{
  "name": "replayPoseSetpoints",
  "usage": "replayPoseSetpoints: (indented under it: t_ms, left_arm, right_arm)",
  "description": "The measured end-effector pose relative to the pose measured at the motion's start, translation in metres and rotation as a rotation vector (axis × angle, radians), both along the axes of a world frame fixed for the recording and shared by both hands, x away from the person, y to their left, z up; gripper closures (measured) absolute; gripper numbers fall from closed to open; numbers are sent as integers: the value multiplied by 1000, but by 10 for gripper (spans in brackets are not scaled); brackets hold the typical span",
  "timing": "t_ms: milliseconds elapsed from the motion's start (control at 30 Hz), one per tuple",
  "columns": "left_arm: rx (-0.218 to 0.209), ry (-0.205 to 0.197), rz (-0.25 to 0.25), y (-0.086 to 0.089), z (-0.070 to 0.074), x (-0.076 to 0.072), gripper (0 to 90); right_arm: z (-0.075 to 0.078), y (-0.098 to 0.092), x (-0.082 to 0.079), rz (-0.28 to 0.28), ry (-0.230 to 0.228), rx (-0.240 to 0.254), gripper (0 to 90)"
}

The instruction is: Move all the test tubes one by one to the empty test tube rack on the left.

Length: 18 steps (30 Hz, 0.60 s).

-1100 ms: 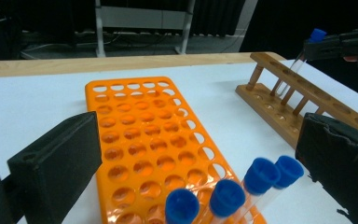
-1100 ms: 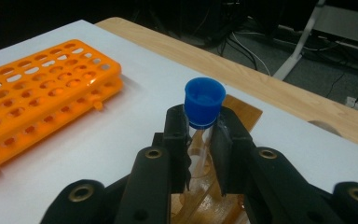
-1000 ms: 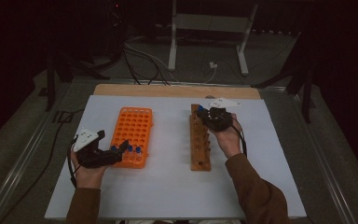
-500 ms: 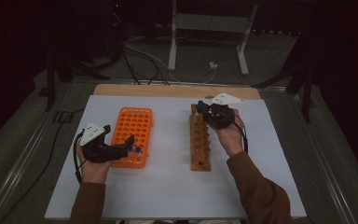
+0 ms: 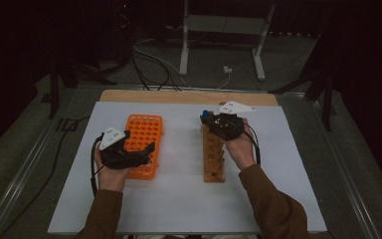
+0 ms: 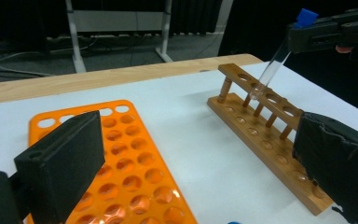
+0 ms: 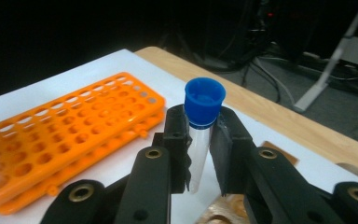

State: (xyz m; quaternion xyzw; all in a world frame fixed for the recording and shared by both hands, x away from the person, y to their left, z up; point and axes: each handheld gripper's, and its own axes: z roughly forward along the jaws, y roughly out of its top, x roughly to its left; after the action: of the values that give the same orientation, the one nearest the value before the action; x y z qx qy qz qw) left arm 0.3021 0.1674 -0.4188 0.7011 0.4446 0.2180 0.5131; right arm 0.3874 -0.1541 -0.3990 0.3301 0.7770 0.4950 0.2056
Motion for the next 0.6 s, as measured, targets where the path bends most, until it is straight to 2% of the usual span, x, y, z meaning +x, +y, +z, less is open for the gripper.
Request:
replayPoseSetpoints:
  t_ms: [133, 467, 600]
  left_arm:
    - [1, 0, -7, -6, 0, 1, 55]
    - [23, -9, -39, -23, 1, 3, 89]
    - [33, -22, -50, -29, 1, 3, 158]
  right_arm:
    - [0, 7, -3, 30, 17, 19, 771]
    - [4, 30, -16, 114, 38, 24, 770]
    - [6, 38, -20, 141, 48, 28, 770]
